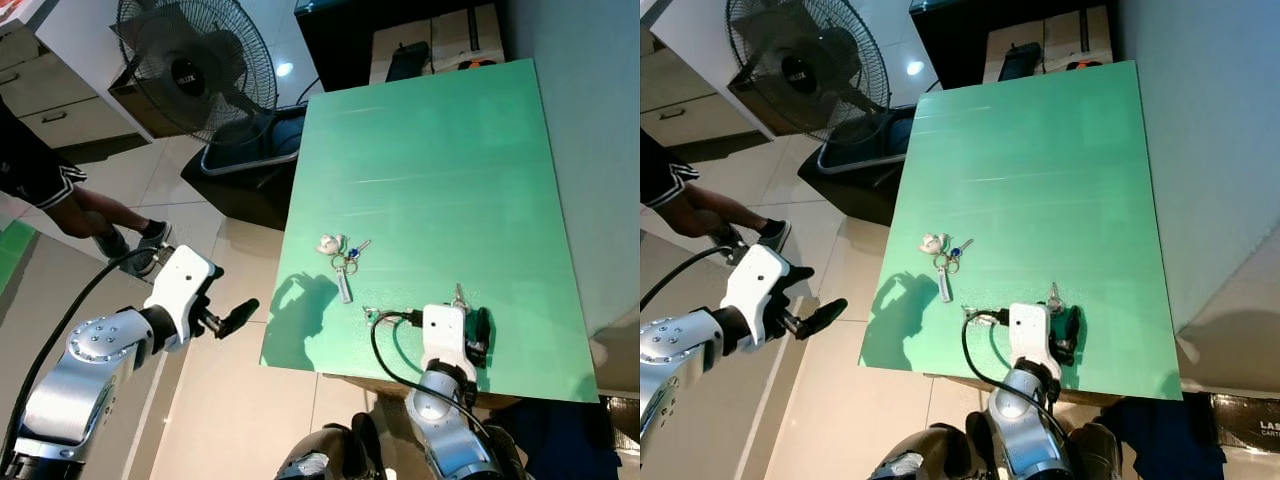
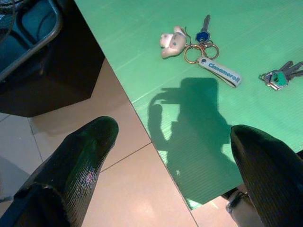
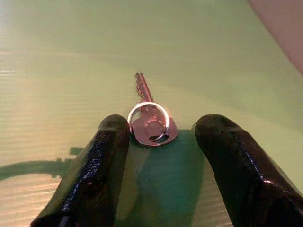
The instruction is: Hang keys on a hook
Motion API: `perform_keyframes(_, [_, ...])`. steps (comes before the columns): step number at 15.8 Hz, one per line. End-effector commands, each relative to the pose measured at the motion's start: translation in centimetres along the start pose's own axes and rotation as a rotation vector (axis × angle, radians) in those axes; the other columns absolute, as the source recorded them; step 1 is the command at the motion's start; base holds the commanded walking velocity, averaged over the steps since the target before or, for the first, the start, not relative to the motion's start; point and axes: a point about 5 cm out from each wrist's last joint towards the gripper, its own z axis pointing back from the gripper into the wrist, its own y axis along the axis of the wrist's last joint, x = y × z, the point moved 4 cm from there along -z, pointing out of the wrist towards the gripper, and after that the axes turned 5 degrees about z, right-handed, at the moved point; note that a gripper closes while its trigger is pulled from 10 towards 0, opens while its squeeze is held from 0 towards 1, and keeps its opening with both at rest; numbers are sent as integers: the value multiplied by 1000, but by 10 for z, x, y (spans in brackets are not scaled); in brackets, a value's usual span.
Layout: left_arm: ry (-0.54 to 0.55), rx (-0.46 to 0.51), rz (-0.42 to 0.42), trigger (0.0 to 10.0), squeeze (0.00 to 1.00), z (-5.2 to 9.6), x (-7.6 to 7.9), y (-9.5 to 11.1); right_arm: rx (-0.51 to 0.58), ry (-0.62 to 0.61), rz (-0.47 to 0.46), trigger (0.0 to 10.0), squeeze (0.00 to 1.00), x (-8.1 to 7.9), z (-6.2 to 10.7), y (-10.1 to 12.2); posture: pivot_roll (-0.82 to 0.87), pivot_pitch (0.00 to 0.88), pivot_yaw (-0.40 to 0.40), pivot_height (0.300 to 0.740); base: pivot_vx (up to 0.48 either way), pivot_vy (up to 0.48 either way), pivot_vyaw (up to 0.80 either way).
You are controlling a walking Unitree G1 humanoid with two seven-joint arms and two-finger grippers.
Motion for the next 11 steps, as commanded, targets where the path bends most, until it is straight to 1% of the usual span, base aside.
perform_keyframes(1, [24, -31, 3, 10000, 0, 9, -8, -5, -47, 44, -51, 10000, 0, -21, 15, 1, 91, 274, 400, 740, 0, 0, 0])
perform_keyframes(5, [16, -36, 4, 10000, 0, 11, -5, -6, -37, 45, -39, 10000, 0, -21, 14, 0, 93, 278, 400, 740, 0, 0, 0])
perform_keyframes(6, [18, -37, 6, 10000, 0, 11, -4, -7, -29, 47, -42, 941, 0, -21, 14, 0, 90, 278, 400, 740, 0, 0, 0])
perform_keyframes(7, [19, -38, 8, 10000, 0, 11, -4, -8, -21, 51, -48, 0, 0, -21, 14, 1, 90, 278, 400, 740, 0, 0, 0])
perform_keyframes(11, [20, -38, 15, 10000, 0, 11, -3, -8, -2, 58, -50, 0, 0, -22, 17, 3, 87, 280, 400, 740, 0, 0, 0])
